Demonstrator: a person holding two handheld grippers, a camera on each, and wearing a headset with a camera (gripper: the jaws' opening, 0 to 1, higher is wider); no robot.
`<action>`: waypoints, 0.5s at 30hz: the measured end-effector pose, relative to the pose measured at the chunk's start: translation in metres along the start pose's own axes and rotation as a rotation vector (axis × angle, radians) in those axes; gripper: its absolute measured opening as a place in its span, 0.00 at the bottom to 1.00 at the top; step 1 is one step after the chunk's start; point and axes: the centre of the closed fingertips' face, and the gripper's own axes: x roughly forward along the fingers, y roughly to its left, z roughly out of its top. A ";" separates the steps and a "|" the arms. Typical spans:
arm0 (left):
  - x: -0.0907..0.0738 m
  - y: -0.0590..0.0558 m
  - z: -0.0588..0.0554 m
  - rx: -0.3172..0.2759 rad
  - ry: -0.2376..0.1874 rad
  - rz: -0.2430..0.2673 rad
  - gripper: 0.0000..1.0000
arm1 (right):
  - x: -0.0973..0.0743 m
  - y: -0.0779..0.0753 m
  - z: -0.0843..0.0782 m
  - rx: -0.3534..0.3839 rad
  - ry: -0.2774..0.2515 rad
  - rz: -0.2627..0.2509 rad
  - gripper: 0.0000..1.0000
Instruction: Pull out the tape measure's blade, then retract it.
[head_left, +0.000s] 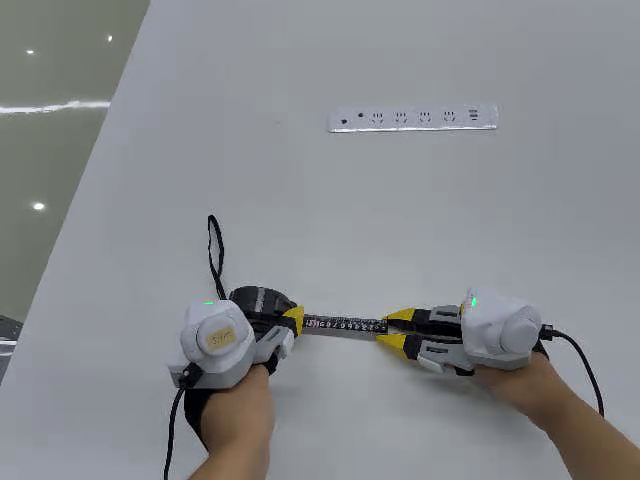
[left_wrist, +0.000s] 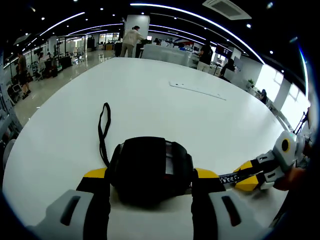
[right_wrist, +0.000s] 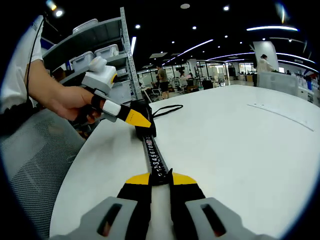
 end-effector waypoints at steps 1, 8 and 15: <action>0.000 0.000 0.000 0.000 0.000 0.000 0.63 | 0.001 0.000 0.000 -0.001 0.000 0.001 0.13; 0.000 0.000 0.000 0.001 0.001 -0.001 0.63 | 0.007 0.003 0.003 -0.003 0.001 0.009 0.13; 0.000 0.001 0.000 0.000 0.001 -0.002 0.63 | 0.013 0.004 0.005 -0.006 0.002 0.014 0.13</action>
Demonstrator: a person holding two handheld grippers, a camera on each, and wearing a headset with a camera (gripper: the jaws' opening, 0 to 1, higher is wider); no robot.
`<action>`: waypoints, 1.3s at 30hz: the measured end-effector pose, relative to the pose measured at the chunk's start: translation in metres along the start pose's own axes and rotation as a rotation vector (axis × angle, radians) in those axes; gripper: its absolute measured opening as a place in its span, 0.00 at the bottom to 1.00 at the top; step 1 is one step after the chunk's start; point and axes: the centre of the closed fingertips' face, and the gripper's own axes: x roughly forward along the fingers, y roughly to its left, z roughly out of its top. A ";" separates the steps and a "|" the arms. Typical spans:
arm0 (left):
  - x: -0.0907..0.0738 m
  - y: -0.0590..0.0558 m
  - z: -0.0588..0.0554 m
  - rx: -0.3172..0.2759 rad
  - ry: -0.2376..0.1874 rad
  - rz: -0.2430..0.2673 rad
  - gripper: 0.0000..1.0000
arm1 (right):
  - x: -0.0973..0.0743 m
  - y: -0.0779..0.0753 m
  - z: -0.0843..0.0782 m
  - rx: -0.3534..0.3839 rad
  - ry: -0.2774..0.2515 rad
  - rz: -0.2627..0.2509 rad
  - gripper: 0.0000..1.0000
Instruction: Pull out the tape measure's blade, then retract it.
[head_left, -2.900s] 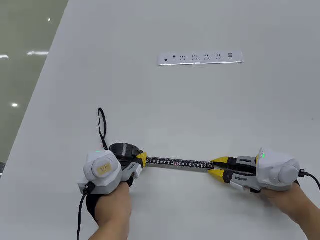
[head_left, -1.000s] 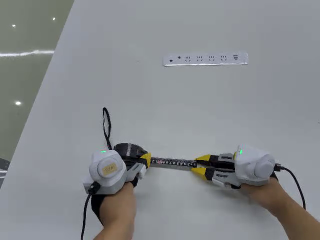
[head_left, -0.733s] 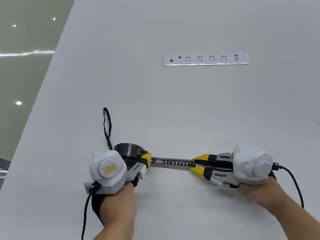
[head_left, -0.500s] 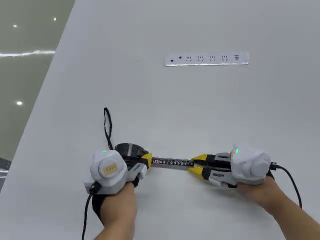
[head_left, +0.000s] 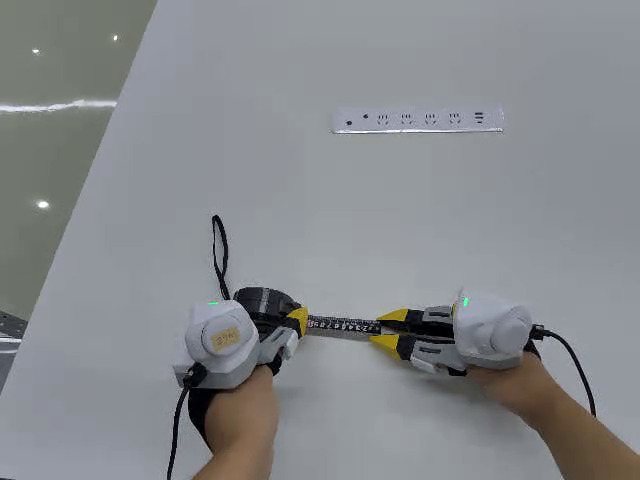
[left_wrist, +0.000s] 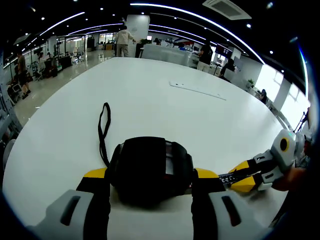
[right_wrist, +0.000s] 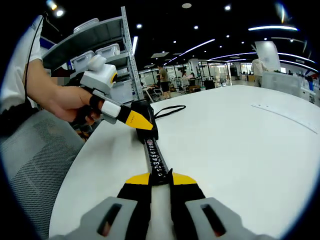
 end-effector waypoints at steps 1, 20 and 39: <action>0.000 0.000 0.000 0.000 0.000 0.000 0.63 | 0.001 0.000 0.000 -0.001 0.000 0.000 0.13; 0.000 0.000 -0.001 -0.003 0.003 -0.002 0.63 | 0.014 0.001 0.005 -0.004 0.000 0.006 0.13; 0.000 -0.001 -0.001 -0.006 0.006 -0.003 0.64 | 0.028 0.004 0.010 -0.015 0.003 0.026 0.13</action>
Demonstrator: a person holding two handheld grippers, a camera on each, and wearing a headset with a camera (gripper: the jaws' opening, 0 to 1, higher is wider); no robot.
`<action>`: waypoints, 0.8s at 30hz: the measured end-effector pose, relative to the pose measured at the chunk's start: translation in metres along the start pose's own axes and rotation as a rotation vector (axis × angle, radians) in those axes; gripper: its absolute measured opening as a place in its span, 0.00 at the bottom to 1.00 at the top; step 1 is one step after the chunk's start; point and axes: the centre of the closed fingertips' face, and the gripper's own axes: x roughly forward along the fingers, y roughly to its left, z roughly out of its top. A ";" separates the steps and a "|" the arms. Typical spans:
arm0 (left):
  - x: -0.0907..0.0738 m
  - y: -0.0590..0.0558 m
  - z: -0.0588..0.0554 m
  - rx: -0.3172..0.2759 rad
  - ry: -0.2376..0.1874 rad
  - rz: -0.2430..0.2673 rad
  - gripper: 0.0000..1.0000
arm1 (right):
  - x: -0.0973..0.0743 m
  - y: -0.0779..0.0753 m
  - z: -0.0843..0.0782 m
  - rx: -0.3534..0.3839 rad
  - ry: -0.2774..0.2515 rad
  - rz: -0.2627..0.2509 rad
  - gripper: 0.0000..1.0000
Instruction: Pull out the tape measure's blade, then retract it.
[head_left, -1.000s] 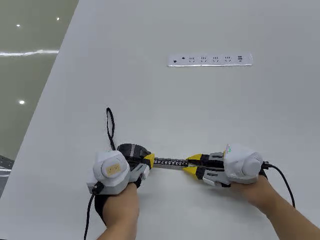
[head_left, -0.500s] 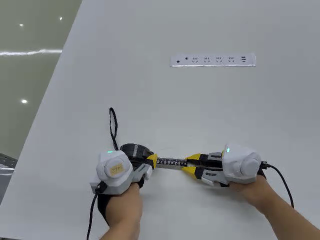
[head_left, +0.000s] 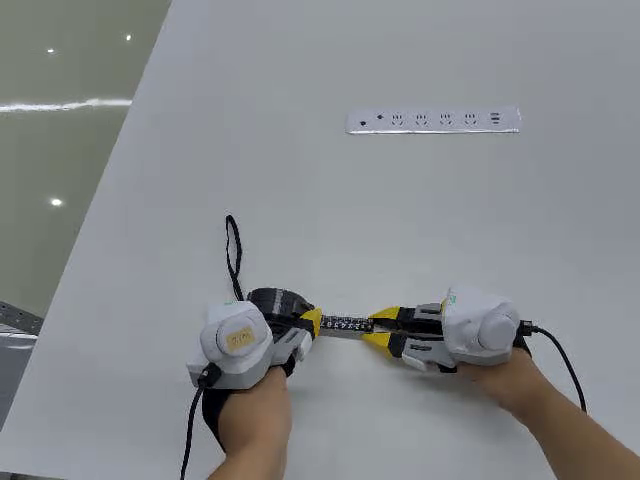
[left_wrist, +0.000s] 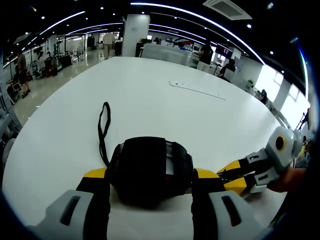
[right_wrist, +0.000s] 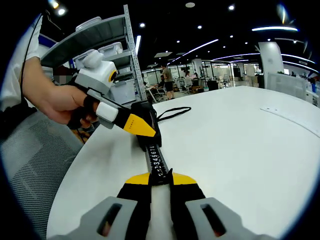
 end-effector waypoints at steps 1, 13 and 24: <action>0.000 0.000 0.000 -0.001 0.000 0.000 0.64 | 0.001 0.000 0.000 -0.001 0.000 0.000 0.13; 0.000 0.000 0.000 -0.002 0.001 -0.002 0.64 | 0.008 0.002 0.002 -0.004 0.000 0.007 0.13; 0.000 0.001 0.000 0.001 0.001 -0.007 0.64 | 0.016 0.003 0.005 -0.012 0.000 0.013 0.12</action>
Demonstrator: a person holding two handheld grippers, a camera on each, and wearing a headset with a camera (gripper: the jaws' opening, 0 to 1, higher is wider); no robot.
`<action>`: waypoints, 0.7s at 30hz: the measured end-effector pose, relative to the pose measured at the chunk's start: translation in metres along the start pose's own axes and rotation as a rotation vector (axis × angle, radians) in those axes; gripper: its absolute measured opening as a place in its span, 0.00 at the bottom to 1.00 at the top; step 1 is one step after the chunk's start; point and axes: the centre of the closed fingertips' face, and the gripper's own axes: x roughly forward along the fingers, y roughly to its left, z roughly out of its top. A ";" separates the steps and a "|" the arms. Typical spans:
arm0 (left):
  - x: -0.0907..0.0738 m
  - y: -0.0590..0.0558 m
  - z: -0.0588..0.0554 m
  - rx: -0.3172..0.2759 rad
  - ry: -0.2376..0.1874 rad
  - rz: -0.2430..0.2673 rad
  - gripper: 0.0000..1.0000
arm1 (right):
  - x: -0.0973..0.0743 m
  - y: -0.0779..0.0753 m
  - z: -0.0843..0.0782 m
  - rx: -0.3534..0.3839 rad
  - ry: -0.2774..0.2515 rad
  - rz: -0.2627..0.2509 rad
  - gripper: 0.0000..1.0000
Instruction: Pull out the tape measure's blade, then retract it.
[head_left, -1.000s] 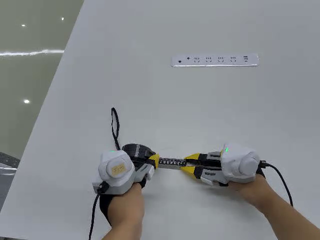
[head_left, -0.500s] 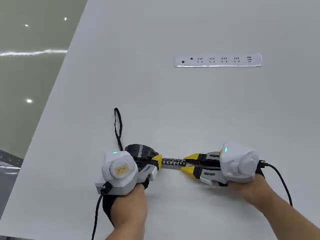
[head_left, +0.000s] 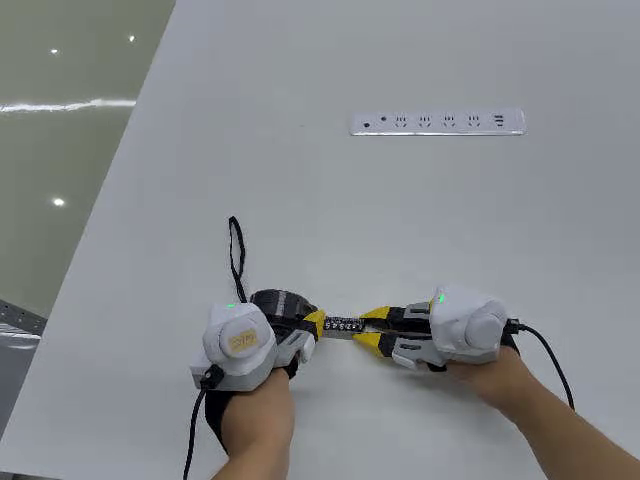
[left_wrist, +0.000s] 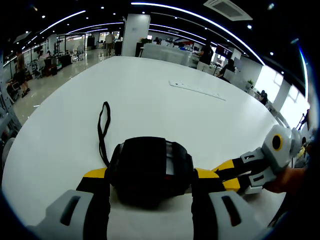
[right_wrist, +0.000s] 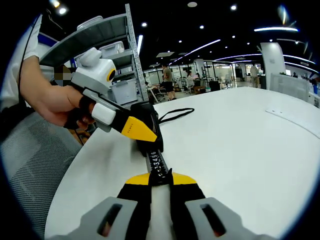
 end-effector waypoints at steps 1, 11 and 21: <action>0.000 0.000 0.000 -0.007 0.001 -0.001 0.64 | 0.002 0.000 0.001 -0.002 -0.001 0.002 0.12; 0.000 0.000 0.000 -0.016 0.000 -0.004 0.64 | 0.011 0.001 0.004 -0.007 -0.001 0.011 0.12; -0.001 0.000 0.000 -0.022 0.000 -0.003 0.64 | 0.018 0.001 0.006 -0.010 -0.001 0.023 0.12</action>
